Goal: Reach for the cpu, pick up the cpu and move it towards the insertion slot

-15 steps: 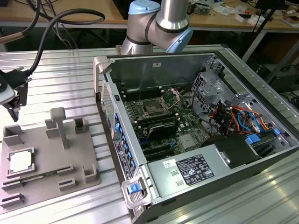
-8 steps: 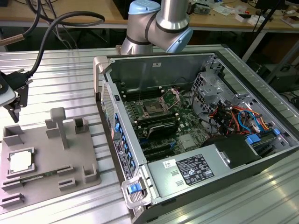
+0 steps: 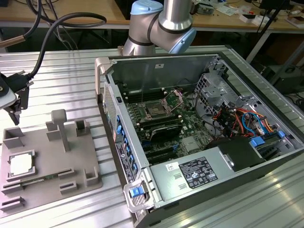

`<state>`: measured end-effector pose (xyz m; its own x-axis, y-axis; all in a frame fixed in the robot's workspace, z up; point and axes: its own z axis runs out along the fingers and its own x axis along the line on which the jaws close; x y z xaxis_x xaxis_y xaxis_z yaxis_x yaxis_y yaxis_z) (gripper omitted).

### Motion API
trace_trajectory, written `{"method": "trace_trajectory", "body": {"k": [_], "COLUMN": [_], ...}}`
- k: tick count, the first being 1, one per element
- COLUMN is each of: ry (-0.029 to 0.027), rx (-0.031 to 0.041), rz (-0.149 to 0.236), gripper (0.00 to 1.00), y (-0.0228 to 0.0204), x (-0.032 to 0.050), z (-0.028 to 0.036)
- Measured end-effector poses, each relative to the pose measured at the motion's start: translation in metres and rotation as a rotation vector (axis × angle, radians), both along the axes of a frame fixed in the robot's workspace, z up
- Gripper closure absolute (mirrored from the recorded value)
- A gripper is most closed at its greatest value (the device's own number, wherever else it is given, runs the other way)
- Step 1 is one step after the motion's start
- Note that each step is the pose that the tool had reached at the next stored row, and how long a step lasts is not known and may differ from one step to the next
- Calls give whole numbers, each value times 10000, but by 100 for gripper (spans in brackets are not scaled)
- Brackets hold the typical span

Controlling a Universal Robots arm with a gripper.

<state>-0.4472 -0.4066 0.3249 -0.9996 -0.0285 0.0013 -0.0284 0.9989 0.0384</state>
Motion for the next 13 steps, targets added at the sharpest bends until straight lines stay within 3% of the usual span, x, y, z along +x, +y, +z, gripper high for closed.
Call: {"method": "trace_trajectory", "body": {"k": [8,13], "ry": [0,-1], "rx": [0,2], "rz": [0,0], "gripper": [44,44], "y": [0,-8], "x": [0,0], "z": [-32,-133]}}
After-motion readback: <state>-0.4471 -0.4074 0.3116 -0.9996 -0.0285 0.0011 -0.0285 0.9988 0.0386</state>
